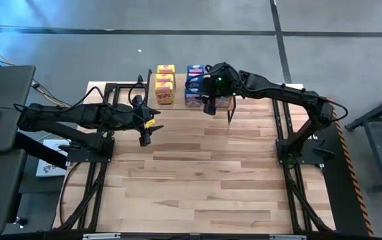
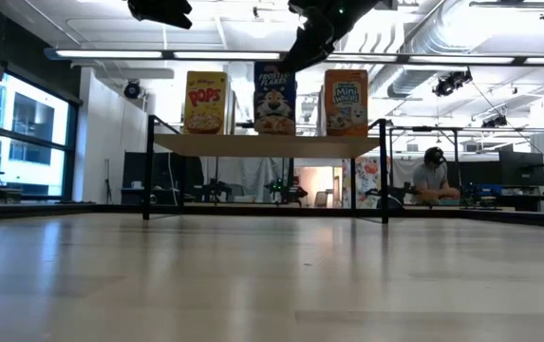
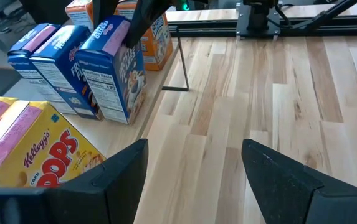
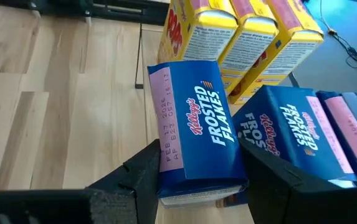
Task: Stack cereal on shelf
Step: Put the blue cereal box on the shelf aligned with the other blue cereal boxes
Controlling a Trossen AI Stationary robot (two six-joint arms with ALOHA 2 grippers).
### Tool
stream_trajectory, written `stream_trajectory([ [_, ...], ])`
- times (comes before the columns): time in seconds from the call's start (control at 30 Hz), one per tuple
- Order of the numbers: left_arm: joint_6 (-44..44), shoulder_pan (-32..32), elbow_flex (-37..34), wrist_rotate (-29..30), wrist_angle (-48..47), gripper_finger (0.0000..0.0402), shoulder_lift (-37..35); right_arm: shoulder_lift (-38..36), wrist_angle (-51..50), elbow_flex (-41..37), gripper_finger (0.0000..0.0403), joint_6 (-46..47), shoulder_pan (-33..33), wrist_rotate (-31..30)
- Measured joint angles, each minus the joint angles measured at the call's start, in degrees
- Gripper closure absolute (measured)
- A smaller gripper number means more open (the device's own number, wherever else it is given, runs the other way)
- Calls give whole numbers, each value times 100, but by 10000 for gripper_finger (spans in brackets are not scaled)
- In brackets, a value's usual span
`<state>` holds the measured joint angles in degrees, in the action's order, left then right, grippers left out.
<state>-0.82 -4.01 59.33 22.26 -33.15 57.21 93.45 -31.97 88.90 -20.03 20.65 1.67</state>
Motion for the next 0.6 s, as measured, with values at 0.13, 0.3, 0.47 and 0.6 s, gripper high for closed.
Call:
stream_trajectory([
  [0.13,0,0,0,0,0,151,0,6,-131,0,228,5,114,13],
  [0.3,0,0,0,0,-2,151,0,20,-109,0,228,46,163,31],
  [0.47,-2,0,0,0,0,151,0,20,-83,-2,228,48,159,74],
  [0.6,-1,0,0,-1,0,151,0,20,-83,0,228,105,161,74],
])
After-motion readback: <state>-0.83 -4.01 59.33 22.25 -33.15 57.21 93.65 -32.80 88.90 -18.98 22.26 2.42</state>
